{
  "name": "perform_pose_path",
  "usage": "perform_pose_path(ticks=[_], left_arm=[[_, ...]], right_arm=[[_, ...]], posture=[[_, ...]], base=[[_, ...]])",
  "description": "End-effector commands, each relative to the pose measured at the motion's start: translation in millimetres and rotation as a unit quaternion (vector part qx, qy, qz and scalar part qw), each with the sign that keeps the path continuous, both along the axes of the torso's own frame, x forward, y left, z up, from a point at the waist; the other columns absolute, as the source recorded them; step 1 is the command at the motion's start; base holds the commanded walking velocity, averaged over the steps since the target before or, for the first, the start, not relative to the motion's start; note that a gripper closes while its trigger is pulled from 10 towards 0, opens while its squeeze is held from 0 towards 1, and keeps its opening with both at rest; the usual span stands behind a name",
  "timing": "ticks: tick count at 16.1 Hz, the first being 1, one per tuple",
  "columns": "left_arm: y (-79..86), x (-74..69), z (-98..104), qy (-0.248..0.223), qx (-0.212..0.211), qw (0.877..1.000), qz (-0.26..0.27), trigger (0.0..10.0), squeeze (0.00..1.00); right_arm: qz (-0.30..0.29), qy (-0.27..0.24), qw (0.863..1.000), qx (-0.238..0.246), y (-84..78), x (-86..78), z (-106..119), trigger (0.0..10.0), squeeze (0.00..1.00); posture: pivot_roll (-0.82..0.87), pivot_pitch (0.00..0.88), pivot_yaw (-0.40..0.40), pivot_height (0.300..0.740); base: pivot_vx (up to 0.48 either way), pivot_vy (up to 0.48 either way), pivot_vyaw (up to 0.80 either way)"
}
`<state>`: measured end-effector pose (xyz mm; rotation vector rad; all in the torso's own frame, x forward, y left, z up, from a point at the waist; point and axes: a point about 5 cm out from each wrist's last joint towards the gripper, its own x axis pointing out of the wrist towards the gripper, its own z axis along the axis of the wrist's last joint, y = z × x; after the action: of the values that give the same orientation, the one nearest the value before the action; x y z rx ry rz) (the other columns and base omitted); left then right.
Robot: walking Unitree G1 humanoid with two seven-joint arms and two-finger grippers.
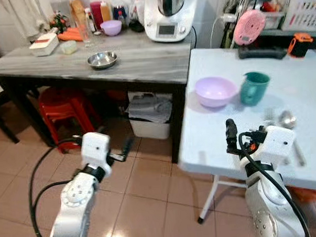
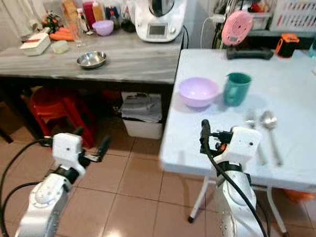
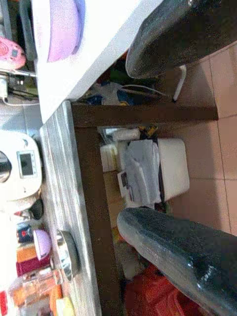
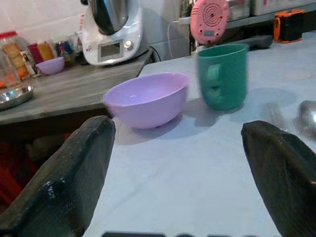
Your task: Setting the table
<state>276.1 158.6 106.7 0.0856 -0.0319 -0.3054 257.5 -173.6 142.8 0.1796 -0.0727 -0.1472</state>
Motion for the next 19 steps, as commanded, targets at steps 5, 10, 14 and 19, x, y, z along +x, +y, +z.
perform_pose_path(ticks=[5,10,14,19], left_arm=[[-6.8,0.2,2,-0.002,-0.016,1.000,-0.009,10.0,0.00],[-11.5,-0.1,3,0.002,-0.032,0.999,-0.032,10.0,0.00],[-17.0,-2.1,4,0.001,-0.045,0.997,-0.056,10.0,0.00],[-20.2,-3.3,1,0.006,-0.050,0.997,-0.064,10.0,0.00]], right_arm=[[-0.008,0.002,1.000,-0.002,-4.6,-0.3,-1,10.0,0.00],[-0.009,0.004,1.000,-0.002,-5.4,-0.5,-2,10.0,0.00],[-0.010,0.005,1.000,-0.003,-6.2,-1.2,-2,10.0,0.00],[-0.007,0.006,1.000,-0.005,-6.0,-0.8,-2,10.0,0.00]], posture=[[-0.02,0.000,0.068,0.740],[-0.02,0.000,0.069,0.740],[-0.03,0.000,0.068,0.740],[-0.03,0.000,0.062,0.740]], base=[[0.000,0.000,0.00],[0.000,0.000,-0.22],[0.000,0.000,0.00],[0.000,0.000,-0.40]])
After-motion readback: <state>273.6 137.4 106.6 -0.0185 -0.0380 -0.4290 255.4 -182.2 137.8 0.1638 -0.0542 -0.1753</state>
